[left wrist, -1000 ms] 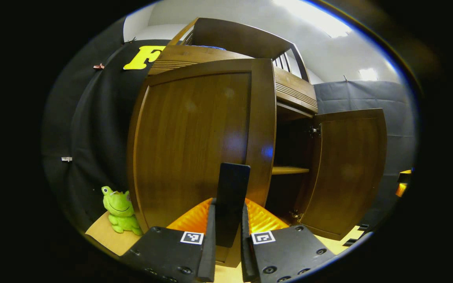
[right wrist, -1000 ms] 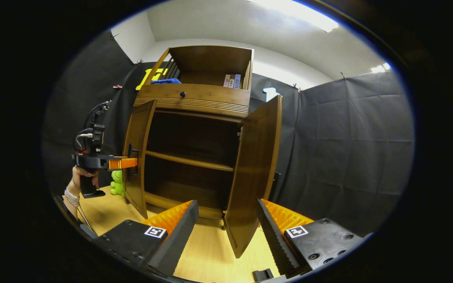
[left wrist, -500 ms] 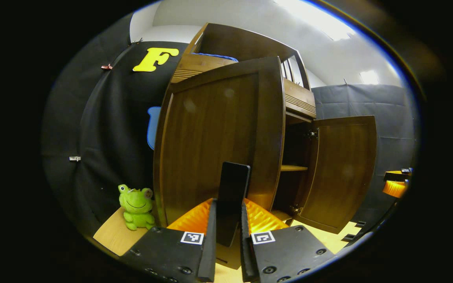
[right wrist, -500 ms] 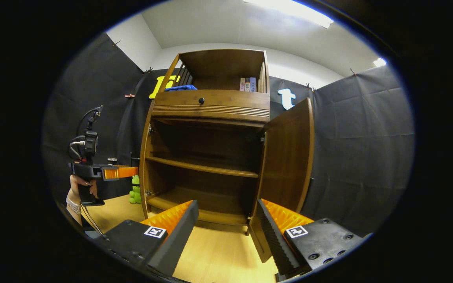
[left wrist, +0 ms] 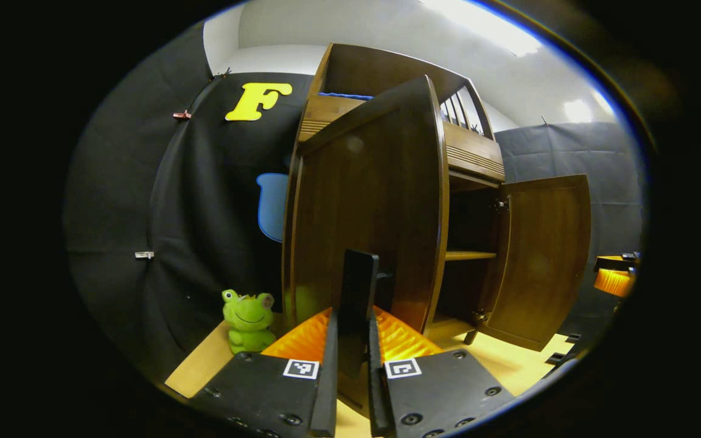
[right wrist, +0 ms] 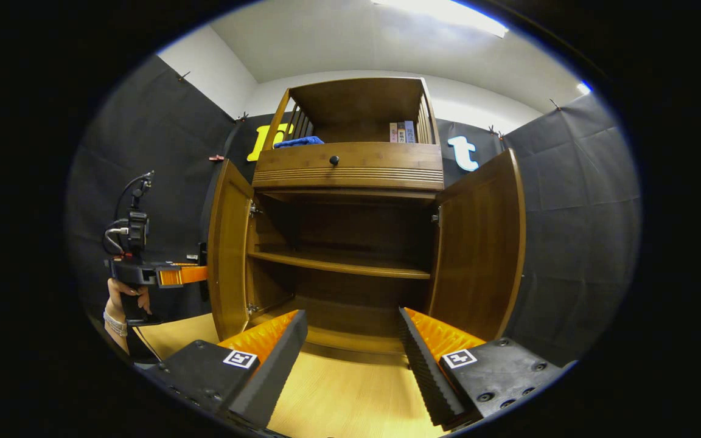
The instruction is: Open the right door of the double-door shoe cabinet with the right hand, and open the left door with the left hand.
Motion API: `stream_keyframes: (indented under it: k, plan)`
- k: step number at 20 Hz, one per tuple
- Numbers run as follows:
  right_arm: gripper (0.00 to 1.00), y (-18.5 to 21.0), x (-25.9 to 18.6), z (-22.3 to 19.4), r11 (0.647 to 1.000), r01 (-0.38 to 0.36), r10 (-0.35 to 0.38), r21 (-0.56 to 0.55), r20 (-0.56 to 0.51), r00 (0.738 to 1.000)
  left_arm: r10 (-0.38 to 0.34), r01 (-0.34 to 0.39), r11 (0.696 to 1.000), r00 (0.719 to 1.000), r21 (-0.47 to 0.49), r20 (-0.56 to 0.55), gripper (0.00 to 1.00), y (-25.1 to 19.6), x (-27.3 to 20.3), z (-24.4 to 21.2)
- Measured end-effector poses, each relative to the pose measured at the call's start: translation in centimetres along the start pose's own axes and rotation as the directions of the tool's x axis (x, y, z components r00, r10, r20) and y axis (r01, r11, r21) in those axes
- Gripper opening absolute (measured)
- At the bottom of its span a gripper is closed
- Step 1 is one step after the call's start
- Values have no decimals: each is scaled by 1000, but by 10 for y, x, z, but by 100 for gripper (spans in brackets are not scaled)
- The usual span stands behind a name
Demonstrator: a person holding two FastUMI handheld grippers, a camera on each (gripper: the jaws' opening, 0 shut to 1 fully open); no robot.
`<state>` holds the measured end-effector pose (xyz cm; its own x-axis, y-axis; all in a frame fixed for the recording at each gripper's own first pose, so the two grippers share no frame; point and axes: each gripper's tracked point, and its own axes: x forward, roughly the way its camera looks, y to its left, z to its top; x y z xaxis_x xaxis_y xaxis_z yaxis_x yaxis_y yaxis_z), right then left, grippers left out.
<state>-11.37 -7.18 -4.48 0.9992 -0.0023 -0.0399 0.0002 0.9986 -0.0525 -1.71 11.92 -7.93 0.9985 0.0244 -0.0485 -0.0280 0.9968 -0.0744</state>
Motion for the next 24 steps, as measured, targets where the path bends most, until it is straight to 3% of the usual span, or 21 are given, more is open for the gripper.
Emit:
stream_keyframes:
  k: [14, 21, 24]
  plan:
    - [94, 64, 23, 2, 994, -93, 95, -50, 36, 995, 184, -184, 981, 983, 55, 10, 10, 79, -23, 1]
    - [94, 73, 35, -5, 990, -137, 138, -22, 26, 990, 193, -189, 978, 981, 87, -38, 7, 77, -54, -12]
    - [94, 74, 33, -5, 989, -150, 150, -10, 34, 988, 226, -226, 966, 974, 124, 11, 7, 71, -86, 9]
